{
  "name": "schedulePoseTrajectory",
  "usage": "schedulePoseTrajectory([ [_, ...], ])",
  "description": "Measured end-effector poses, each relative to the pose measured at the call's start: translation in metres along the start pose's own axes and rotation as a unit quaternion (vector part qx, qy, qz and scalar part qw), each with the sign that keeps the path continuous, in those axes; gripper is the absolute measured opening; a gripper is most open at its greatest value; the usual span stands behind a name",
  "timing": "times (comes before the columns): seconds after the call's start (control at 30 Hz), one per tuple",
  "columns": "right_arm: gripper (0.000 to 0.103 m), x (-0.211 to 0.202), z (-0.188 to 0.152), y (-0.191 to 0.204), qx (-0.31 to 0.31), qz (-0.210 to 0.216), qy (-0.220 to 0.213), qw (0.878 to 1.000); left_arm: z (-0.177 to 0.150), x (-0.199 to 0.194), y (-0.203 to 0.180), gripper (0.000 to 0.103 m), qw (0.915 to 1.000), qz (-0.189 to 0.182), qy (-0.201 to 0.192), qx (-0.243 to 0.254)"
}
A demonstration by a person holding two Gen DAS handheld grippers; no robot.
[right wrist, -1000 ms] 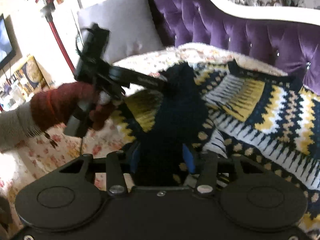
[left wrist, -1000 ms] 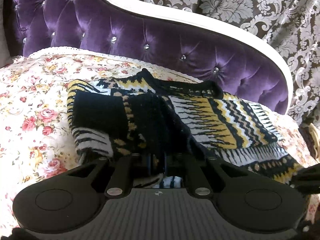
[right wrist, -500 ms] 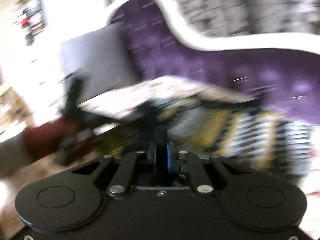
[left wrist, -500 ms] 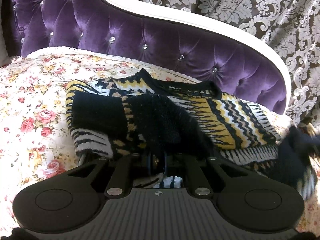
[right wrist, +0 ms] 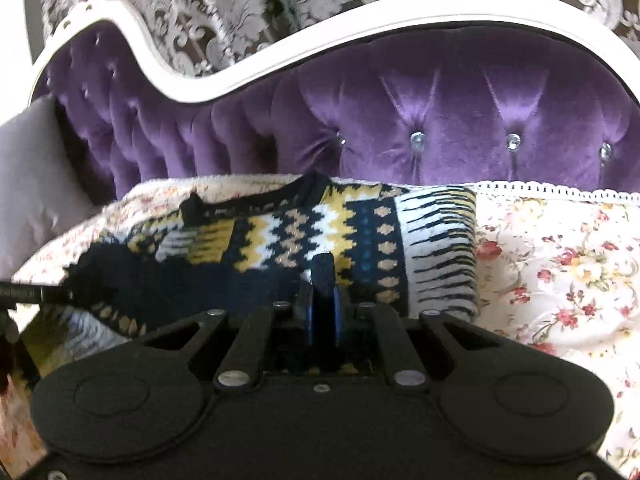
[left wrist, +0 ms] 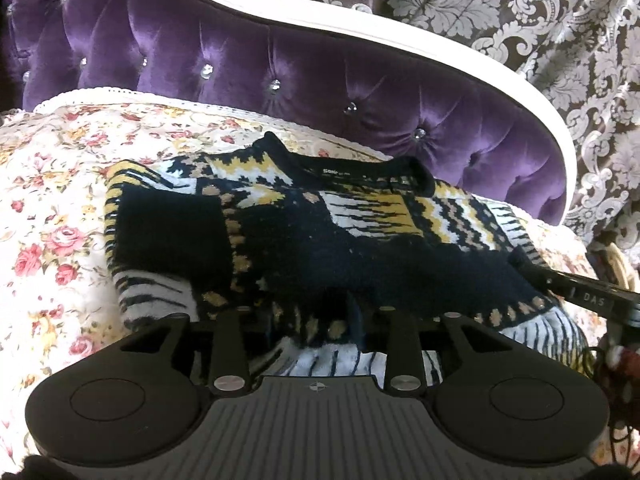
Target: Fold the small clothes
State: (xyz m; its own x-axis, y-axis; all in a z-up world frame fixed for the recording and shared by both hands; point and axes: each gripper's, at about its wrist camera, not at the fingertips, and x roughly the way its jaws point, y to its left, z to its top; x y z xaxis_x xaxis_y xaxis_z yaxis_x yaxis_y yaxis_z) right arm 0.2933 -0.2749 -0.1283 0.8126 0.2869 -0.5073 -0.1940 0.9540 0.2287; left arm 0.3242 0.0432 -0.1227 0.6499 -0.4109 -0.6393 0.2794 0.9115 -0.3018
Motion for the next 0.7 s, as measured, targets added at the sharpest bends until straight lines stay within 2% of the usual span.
schedulePoseTrajectory([
  [0.07,0.027,0.002,0.001,-0.002,0.010,0.003,0.003,1.000,0.002,0.003,0.002,0.039,0.9999,-0.009,-0.001,-0.010],
  [0.1,0.027,0.001,0.001,-0.006,0.016,0.004,0.006,1.000,0.002,0.004,0.003,0.038,0.9998,-0.013,-0.003,-0.014],
  [0.13,0.035,0.002,0.000,-0.007,0.020,0.005,0.008,1.000,0.002,0.005,0.004,0.033,0.9997,-0.015,-0.007,-0.017],
  [0.17,0.036,0.002,0.000,-0.009,0.021,0.005,0.009,1.000,0.001,0.005,0.006,0.025,0.9996,-0.011,-0.012,-0.024],
  [0.2,0.036,0.002,-0.001,-0.010,0.021,0.008,0.011,1.000,0.000,0.004,0.007,0.012,0.9993,-0.005,-0.016,-0.034],
  [0.23,0.033,0.002,-0.001,-0.009,0.018,0.010,0.012,1.000,0.000,0.001,0.008,0.011,0.9988,-0.008,-0.018,-0.045],
  [0.27,0.021,0.000,-0.001,-0.007,0.014,0.012,0.011,1.000,0.000,-0.003,0.008,0.010,0.9984,-0.007,-0.023,-0.052],
  [0.3,0.018,-0.003,0.000,-0.005,0.009,0.014,0.009,1.000,-0.001,-0.011,0.006,0.009,0.9981,-0.002,-0.034,-0.052],
  [0.37,0.018,-0.015,0.005,0.003,0.001,0.017,-0.010,1.000,0.002,-0.030,-0.004,0.009,0.9978,0.011,-0.061,-0.024],
  [0.43,0.018,-0.034,0.017,0.010,-0.003,0.021,-0.049,0.999,0.010,-0.049,-0.013,0.009,0.9961,0.016,-0.087,0.002],
  [0.53,0.018,-0.046,0.041,0.018,-0.020,0.021,-0.087,0.996,0.033,-0.062,-0.014,0.009,0.9933,0.021,-0.112,0.015],
  [0.63,0.018,-0.030,0.067,0.023,-0.045,0.007,-0.093,0.995,0.062,-0.057,-0.011,0.009,0.9911,0.037,-0.122,0.037],
  [0.7,0.018,-0.010,0.082,0.021,-0.050,-0.004,-0.091,0.995,0.078,-0.042,-0.009,0.009,0.9906,0.054,-0.116,0.049],
])
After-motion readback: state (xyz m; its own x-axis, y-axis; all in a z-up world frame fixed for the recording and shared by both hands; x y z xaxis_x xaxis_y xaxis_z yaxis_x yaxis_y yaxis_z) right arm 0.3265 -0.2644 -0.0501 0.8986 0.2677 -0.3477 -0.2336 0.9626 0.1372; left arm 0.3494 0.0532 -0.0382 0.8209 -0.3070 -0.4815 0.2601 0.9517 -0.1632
